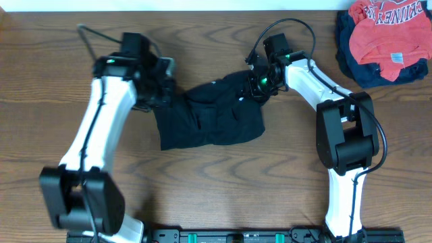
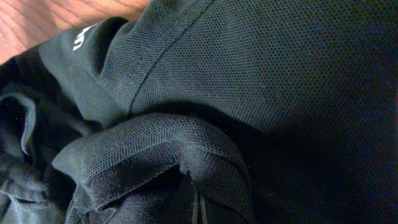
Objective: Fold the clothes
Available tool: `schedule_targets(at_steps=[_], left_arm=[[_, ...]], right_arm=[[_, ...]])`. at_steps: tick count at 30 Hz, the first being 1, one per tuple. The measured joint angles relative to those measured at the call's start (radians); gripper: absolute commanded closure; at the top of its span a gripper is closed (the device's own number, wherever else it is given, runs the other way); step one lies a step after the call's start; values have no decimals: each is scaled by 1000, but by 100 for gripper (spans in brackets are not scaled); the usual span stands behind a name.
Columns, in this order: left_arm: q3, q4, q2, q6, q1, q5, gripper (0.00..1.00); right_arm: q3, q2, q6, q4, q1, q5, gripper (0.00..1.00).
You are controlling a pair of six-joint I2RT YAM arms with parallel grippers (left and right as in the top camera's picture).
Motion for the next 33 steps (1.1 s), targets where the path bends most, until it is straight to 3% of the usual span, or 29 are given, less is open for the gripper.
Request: schedule_targets(at_steps=[13, 14, 15, 16, 17, 18, 28, 33], left_arm=[[-1, 283, 169, -101, -257, 19, 93], [-1, 286, 169, -108, -260, 19, 86], [-1, 288, 169, -114, -261, 17, 67], [-1, 287, 169, -119, -261, 15, 54], [-1, 284, 169, -127, -259, 11, 17], [-1, 279, 169, -133, -256, 11, 2], [-1, 239, 146, -160, -222, 5, 2], [0, 175, 3, -159, -190, -68, 2]], right_arm=[[0, 0, 10, 0, 0, 1, 99], [0, 0, 10, 0, 0, 1, 99], [0, 0, 10, 0, 0, 0, 99], [0, 0, 10, 0, 0, 1, 99], [0, 0, 10, 0, 0, 1, 99], [0, 0, 10, 0, 0, 1, 99], [0, 0, 13, 0, 0, 0, 94], [0, 0, 13, -3, 0, 0, 93]])
